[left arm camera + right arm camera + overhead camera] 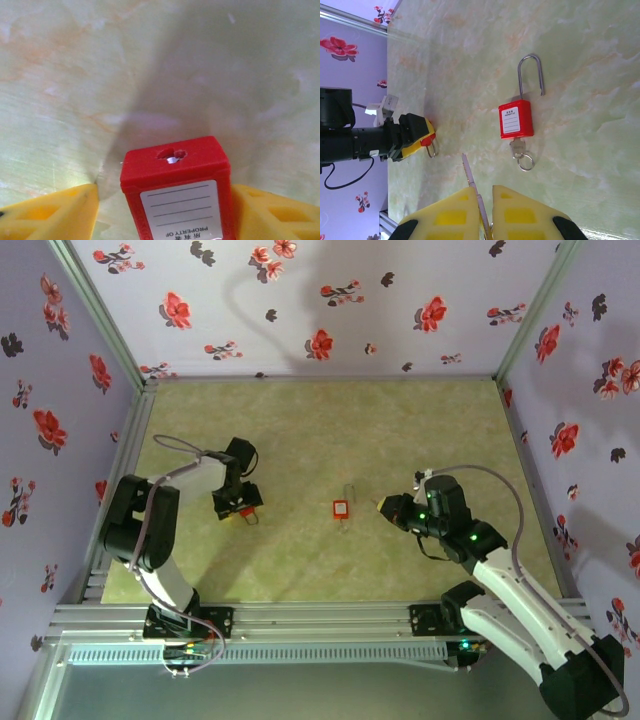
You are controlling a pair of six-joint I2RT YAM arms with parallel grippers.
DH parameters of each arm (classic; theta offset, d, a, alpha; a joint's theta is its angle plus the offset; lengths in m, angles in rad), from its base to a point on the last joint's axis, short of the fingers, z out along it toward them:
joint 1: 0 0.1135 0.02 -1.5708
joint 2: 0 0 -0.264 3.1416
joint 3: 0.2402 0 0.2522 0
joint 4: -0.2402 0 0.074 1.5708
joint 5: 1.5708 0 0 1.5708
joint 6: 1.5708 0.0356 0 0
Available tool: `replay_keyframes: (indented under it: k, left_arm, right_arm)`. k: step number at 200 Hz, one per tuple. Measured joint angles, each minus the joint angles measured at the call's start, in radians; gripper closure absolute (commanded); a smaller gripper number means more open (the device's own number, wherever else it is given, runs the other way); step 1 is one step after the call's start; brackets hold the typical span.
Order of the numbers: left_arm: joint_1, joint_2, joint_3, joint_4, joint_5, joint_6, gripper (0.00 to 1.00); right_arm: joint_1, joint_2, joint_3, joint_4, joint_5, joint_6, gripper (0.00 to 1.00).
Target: Unlock with the key
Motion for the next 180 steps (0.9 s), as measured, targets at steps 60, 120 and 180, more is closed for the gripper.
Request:
replay_keyframes:
  k: [60,120,180]
  left_arm:
    - [0.000,0.008,0.009,-0.021,-0.022,0.012,0.67]
    - [-0.037,-0.006,0.023,0.029,0.048,0.160,0.80]
    - [-0.296,-0.303,0.065,0.259,0.190,0.809,0.87]
  right_arm:
    - [0.000,-0.009,-0.009,0.000,0.000,0.000,1.00]
    - [0.000,-0.009,-0.005,-0.017,-0.009,-0.020,1.00]
    - [-0.025,0.014,0.211,-0.195,-0.175,-0.170,1.00]
